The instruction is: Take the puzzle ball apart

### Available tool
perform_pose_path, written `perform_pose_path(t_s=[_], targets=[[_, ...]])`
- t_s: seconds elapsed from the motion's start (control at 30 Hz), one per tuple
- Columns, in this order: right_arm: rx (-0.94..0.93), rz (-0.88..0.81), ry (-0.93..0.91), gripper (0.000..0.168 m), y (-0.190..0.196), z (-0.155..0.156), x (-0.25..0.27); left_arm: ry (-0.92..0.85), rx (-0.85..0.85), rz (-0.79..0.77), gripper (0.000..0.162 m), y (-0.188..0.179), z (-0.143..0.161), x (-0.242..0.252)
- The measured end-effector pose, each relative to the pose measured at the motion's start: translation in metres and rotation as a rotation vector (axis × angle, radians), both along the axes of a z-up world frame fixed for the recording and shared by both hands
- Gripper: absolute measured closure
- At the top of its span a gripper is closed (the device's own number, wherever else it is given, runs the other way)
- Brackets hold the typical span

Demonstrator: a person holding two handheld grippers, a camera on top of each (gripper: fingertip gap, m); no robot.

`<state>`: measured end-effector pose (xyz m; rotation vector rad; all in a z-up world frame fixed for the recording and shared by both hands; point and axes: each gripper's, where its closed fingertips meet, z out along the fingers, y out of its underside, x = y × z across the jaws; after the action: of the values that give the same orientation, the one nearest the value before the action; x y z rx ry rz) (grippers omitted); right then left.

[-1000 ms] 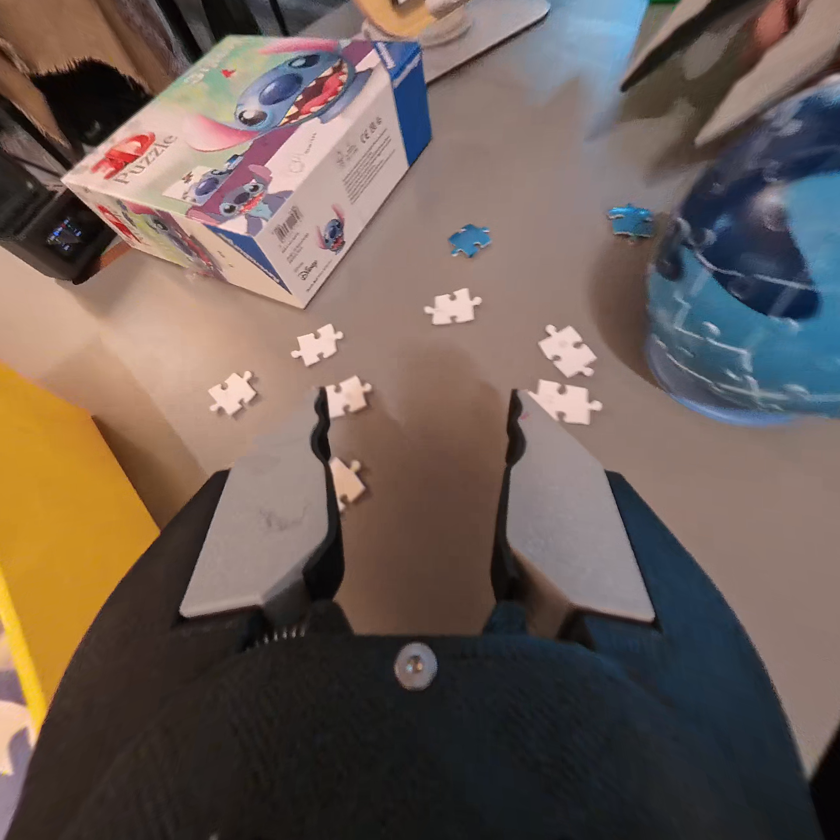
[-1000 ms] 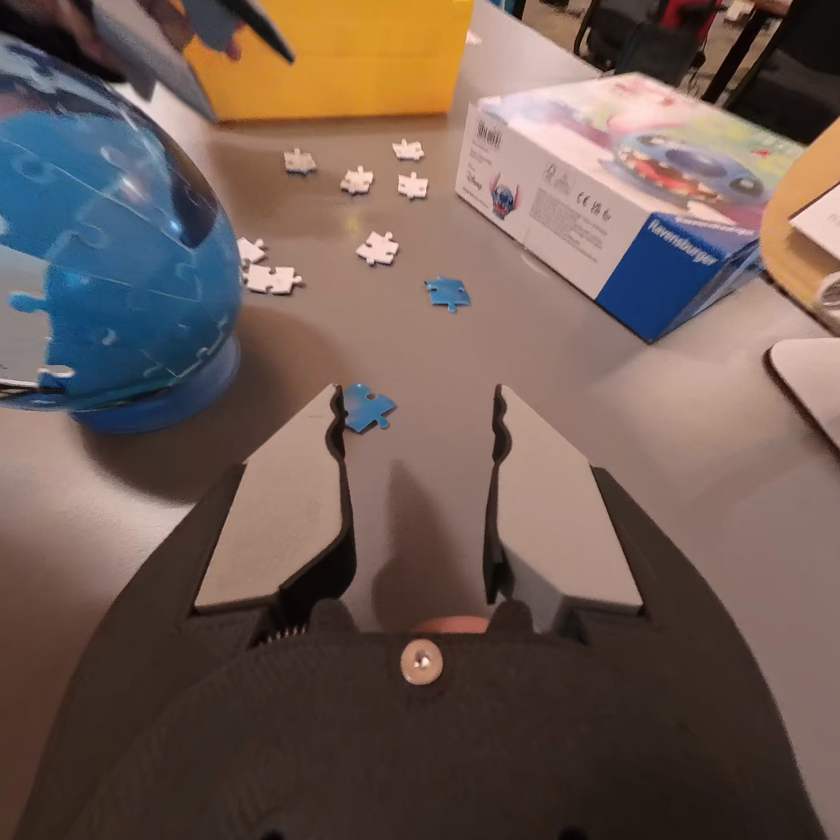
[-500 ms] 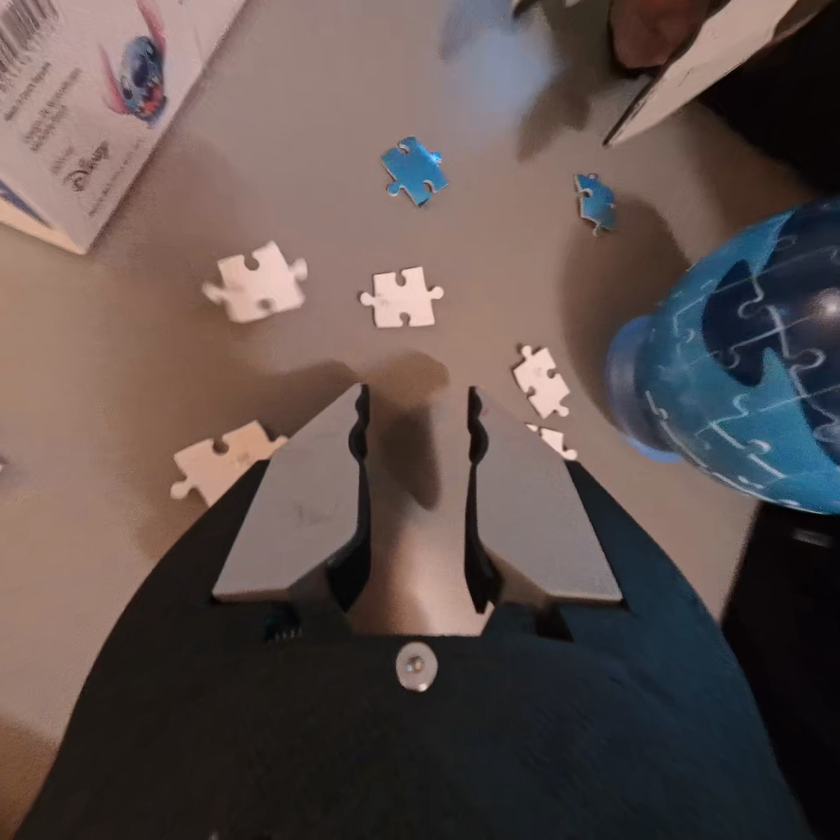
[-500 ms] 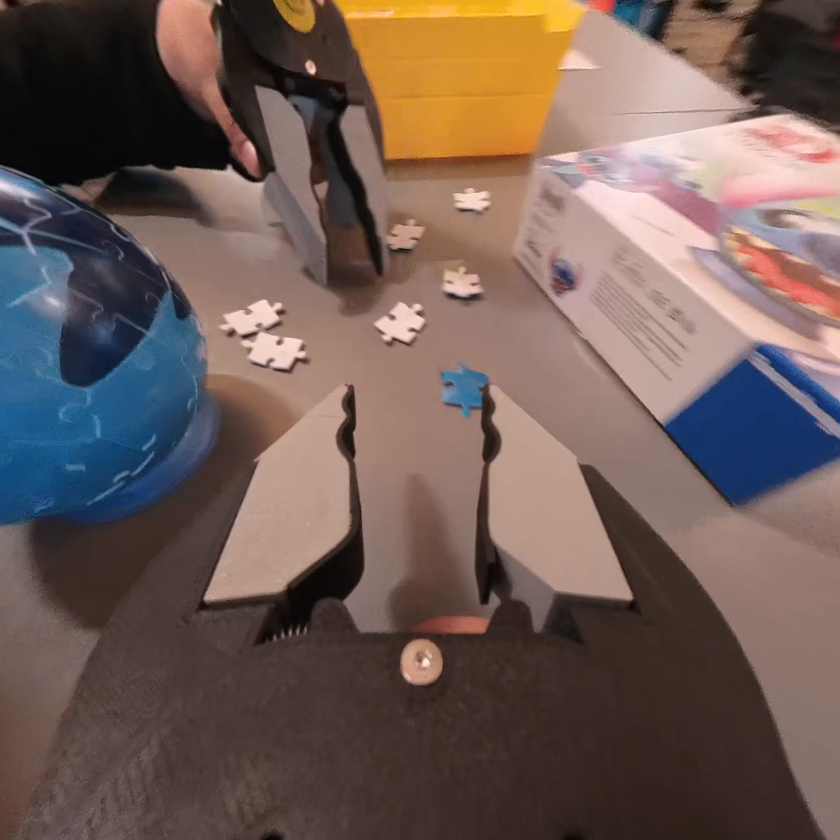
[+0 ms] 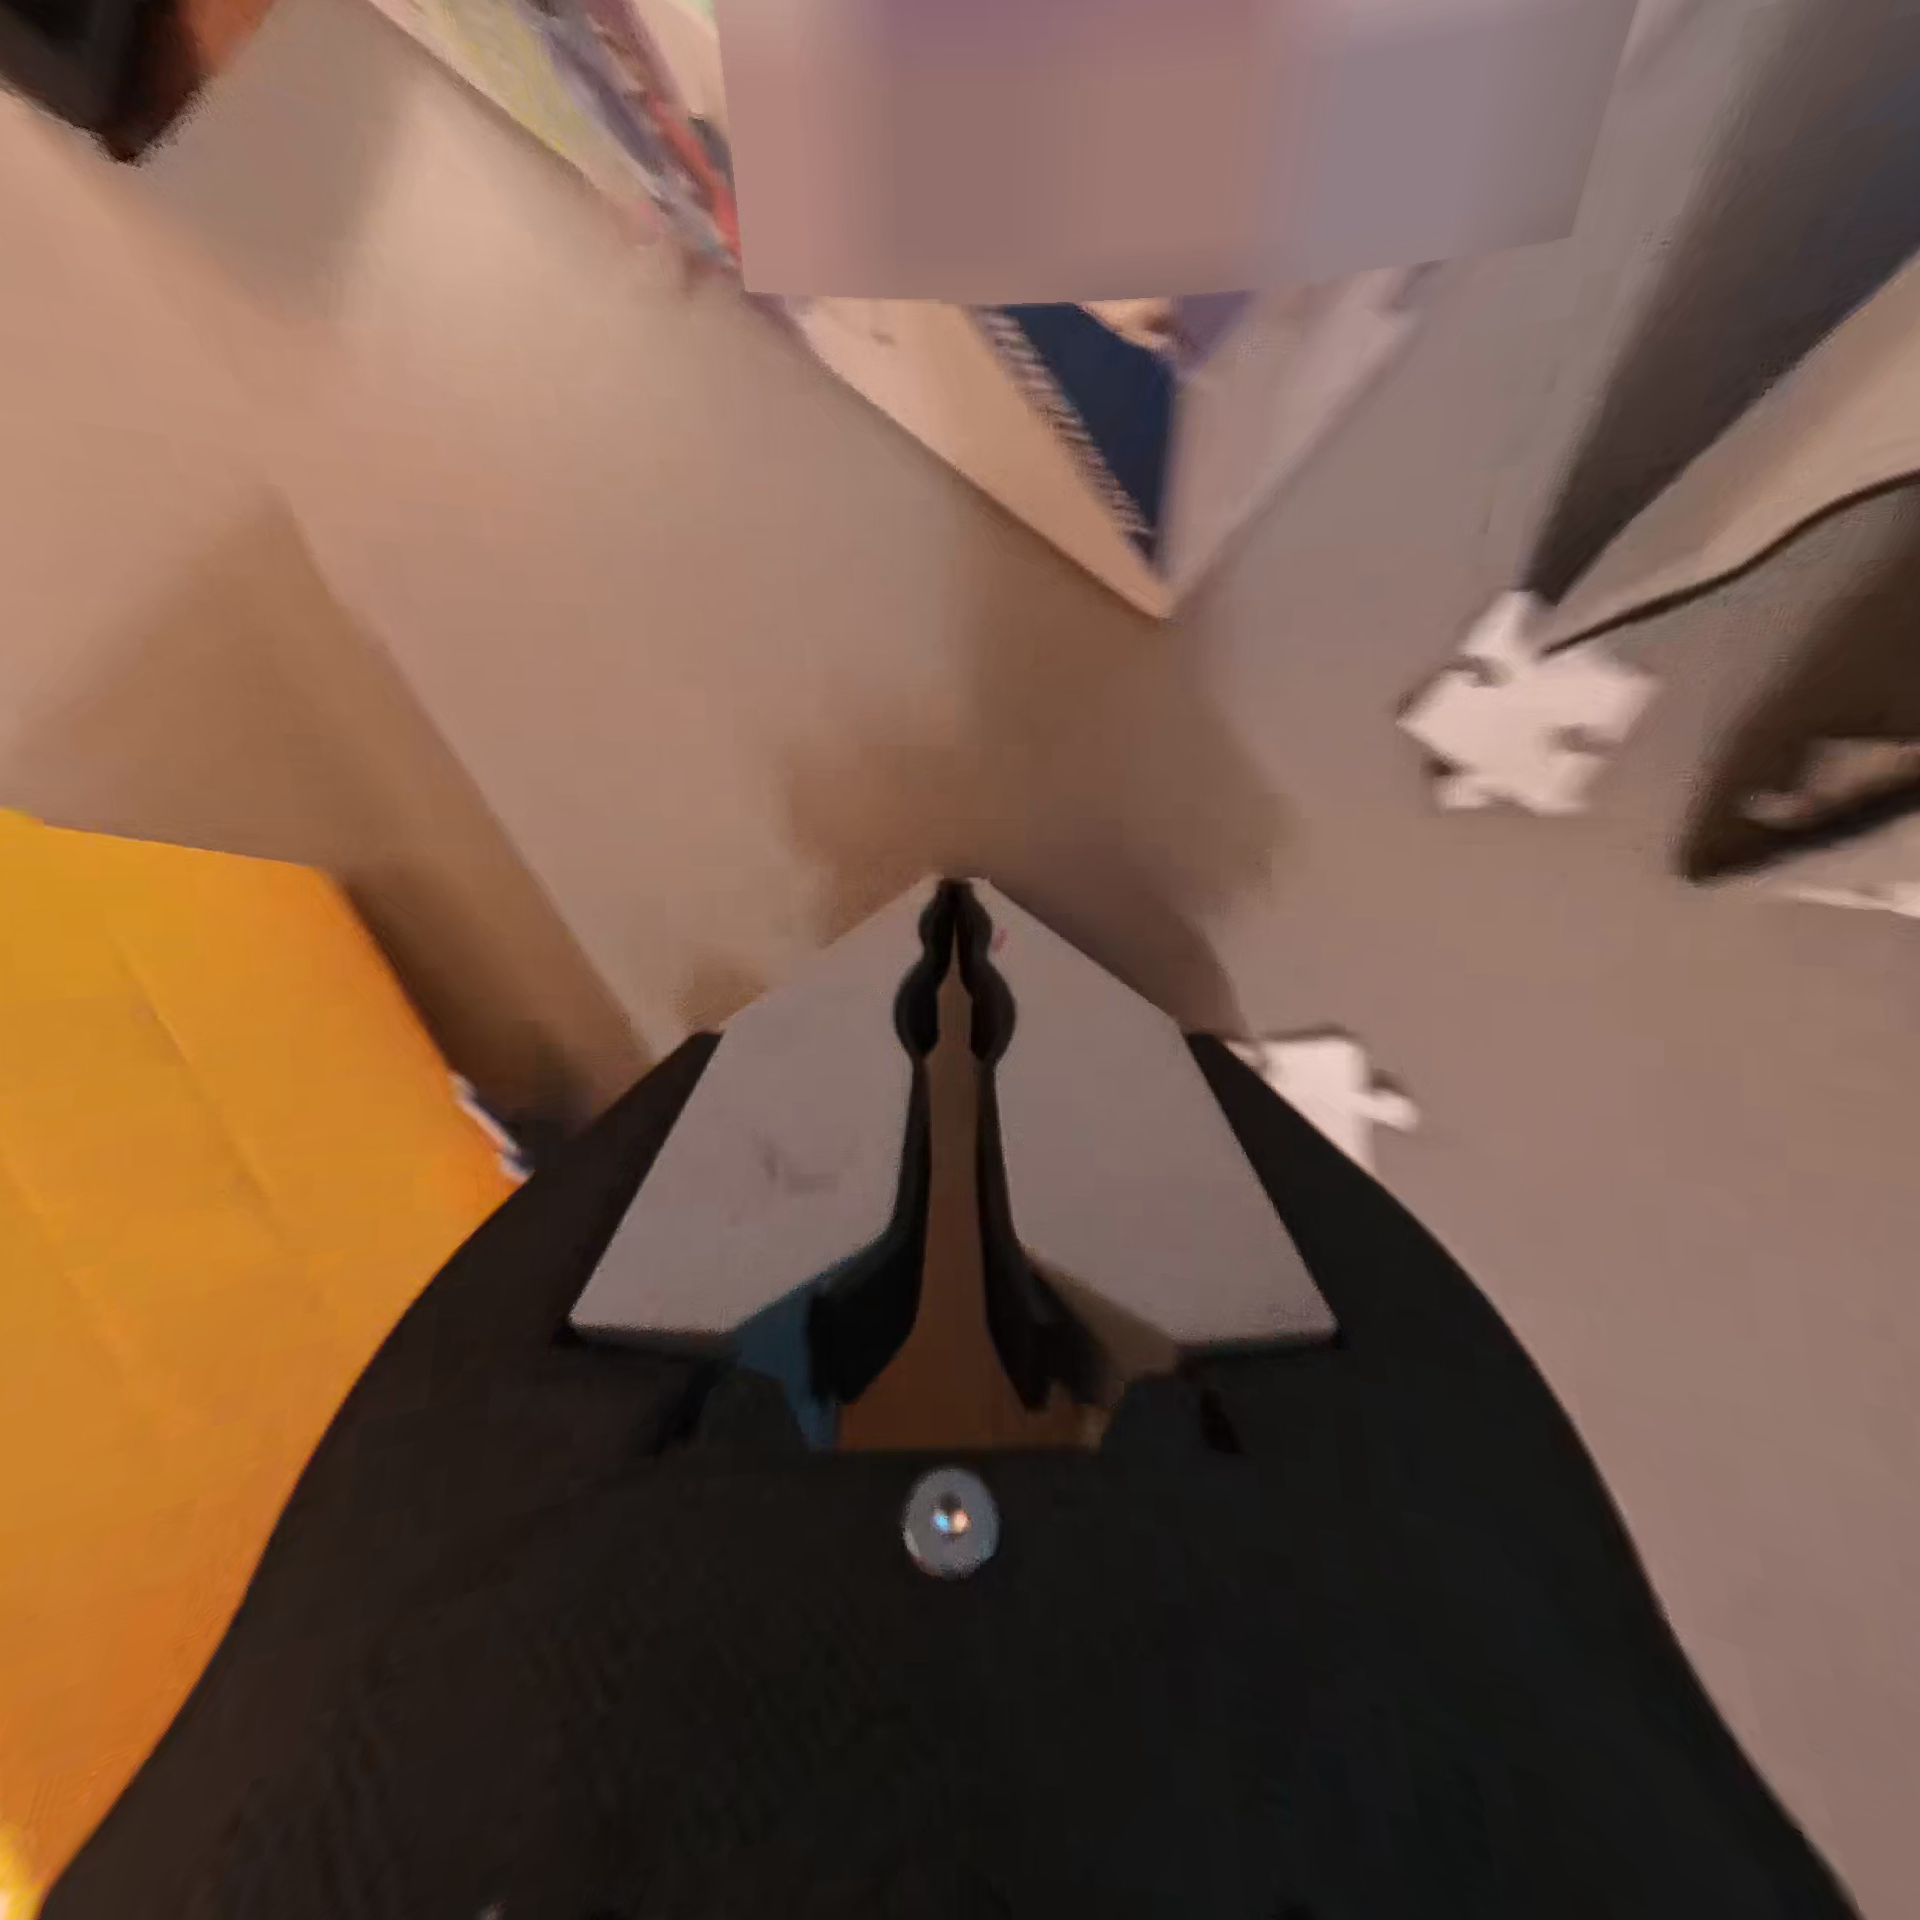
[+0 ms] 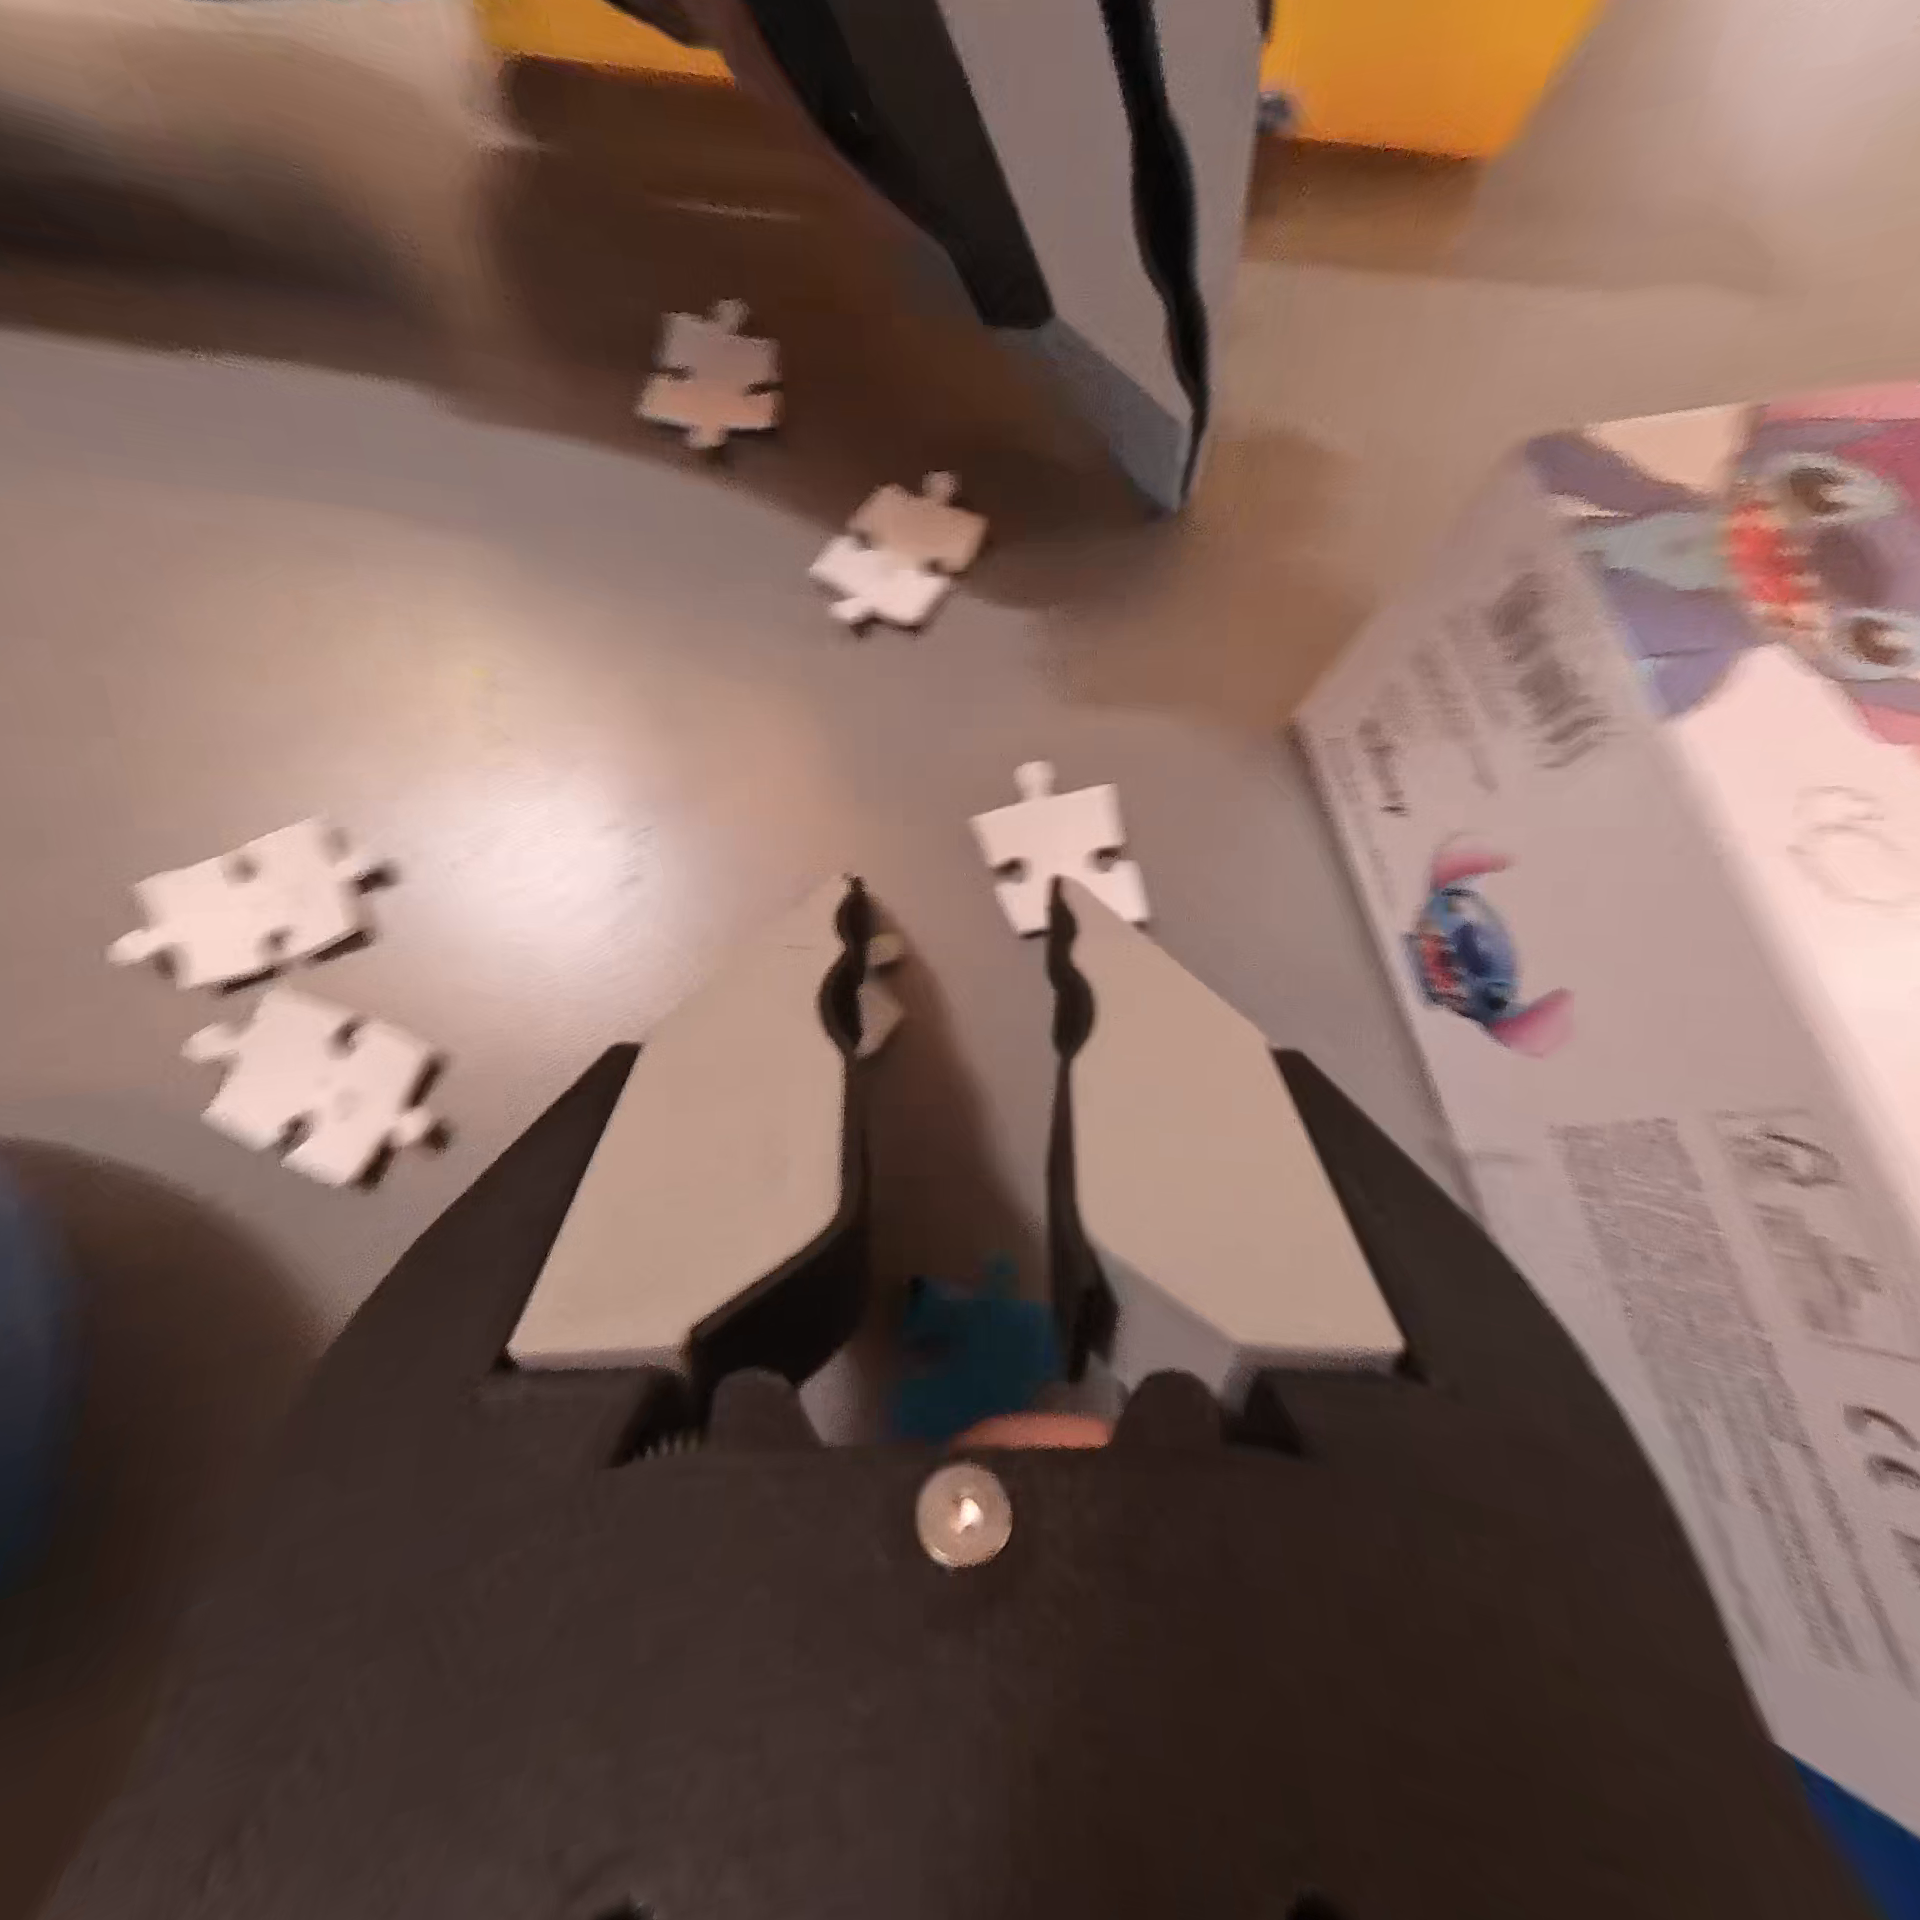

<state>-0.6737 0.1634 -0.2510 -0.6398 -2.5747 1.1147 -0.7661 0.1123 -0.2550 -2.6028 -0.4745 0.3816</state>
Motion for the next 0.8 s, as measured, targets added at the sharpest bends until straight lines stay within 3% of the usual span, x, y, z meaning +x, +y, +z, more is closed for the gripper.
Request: perform_pose_path(t_s=[0.03,0.17,0.23,0.37,0.6,0.8], targets=[[-0.013,0.037,-0.016,0.14,-0.002,0.001,0.009,-0.052,0.035,-0.036,0.162,0.002,0.0,0.018],[-0.034,0.138,-0.102,0.137,0.003,0.001,0.054,-0.167,0.137,-0.166,0.154,0.007,0.001,0.087],[-0.058,0.091,-0.095,0.127,0.015,0.006,0.062,-0.173,0.156,-0.192,0.144,0.004,0.002,0.106],[-0.164,-0.119,-0.002,0.123,0.057,0.032,0.064,-0.07,0.196,-0.139,0.124,-0.007,0.01,0.107],[-0.129,-0.518,0.108,0.102,0.146,0.026,0.082,-0.019,0.323,-0.055,0.094,-0.012,0.012,0.116],[-0.073,-0.832,0.125,0.089,0.2,0.022,0.087,0.048,0.344,0.107,0.084,-0.004,0.007,0.088]])
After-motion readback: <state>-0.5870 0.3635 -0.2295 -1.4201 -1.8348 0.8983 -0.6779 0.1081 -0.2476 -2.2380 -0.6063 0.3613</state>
